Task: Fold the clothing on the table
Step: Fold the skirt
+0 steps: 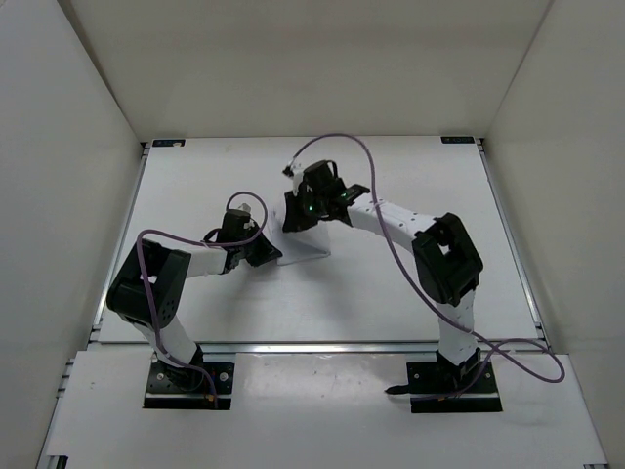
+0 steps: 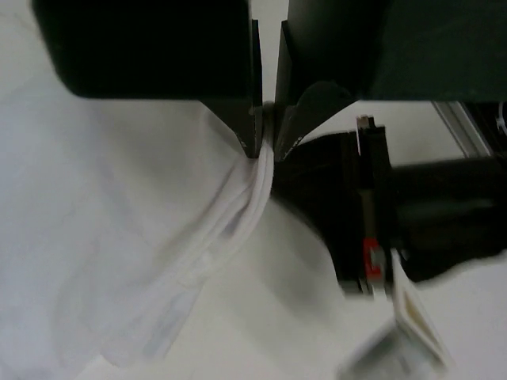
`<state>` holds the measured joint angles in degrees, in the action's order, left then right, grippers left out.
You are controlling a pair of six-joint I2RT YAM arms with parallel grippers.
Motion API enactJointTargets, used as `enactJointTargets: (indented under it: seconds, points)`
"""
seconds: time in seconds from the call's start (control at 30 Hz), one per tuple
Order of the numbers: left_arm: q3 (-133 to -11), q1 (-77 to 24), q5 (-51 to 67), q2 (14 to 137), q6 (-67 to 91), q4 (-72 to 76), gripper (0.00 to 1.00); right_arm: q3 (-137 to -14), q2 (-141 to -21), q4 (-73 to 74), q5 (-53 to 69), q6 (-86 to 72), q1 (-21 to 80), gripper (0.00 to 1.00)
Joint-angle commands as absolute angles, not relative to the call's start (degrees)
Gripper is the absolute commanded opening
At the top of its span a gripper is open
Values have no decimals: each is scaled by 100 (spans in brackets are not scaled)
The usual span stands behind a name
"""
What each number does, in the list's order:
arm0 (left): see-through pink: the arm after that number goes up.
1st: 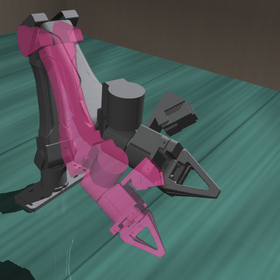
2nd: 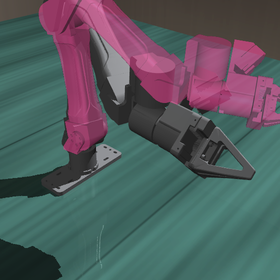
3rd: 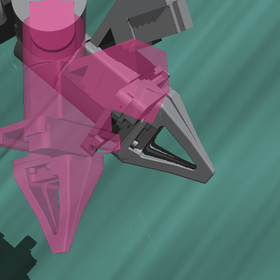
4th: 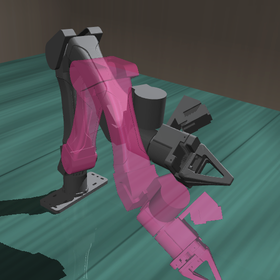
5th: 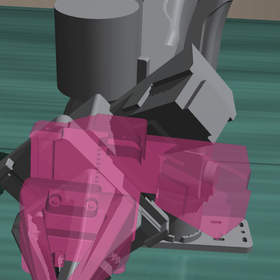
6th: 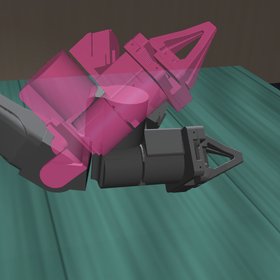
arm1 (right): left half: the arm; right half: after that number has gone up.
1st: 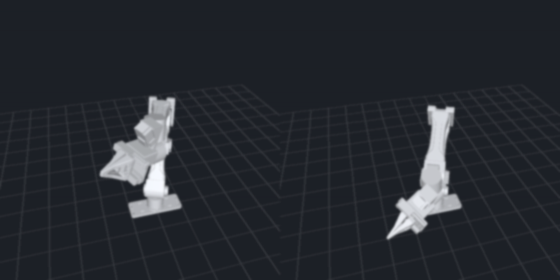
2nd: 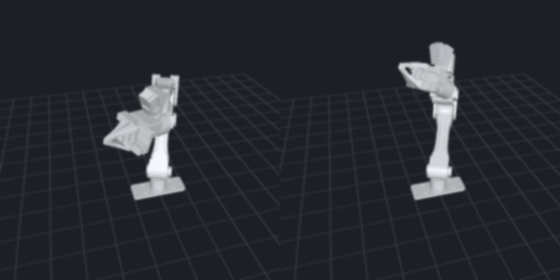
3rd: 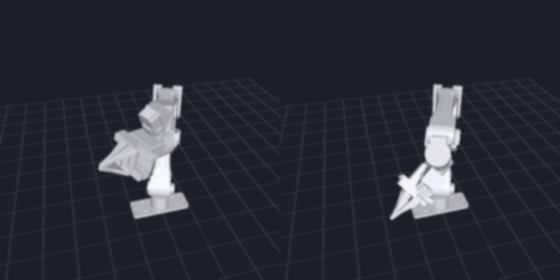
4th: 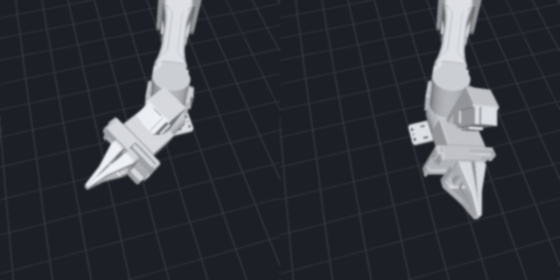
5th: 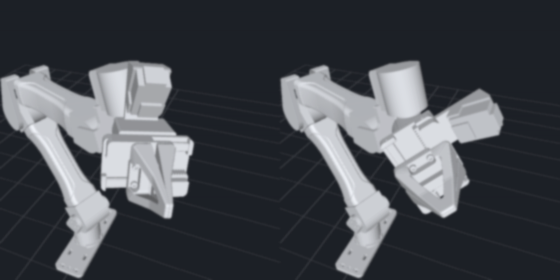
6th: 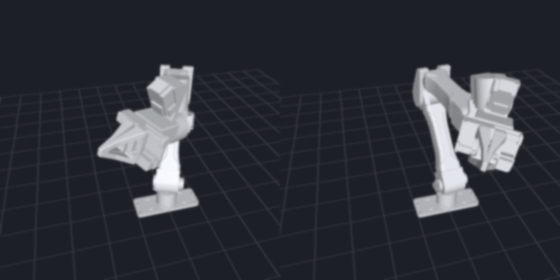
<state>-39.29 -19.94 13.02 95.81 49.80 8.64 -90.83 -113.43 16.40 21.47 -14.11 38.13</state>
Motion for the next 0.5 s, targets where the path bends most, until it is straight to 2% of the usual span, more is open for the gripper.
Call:
enactJointTargets:
  seconds: [0.0,0.17,0.3,0.4,0.47]
  points:
    - [-3832,-1907,1433,9562,4817,791,0,-8606,-11434,1453,2452,-1476,4024,0]
    - [-3692,-1881,1547,9536,4623,703,1,-8384,-11777,1336,2777,-1433,4227,0]
    - [-3577,-1907,1547,9457,4535,624,10,-8744,-12163,1686,3032,-1354,4271,1]
    - [-3490,-1829,1634,9361,4482,581,16,-8938,-12235,1810,3032,-1266,4350,7]
    - [-3437,-1732,1740,9142,4491,563,31,-8973,-12164,1845,2962,-1283,4359,26]
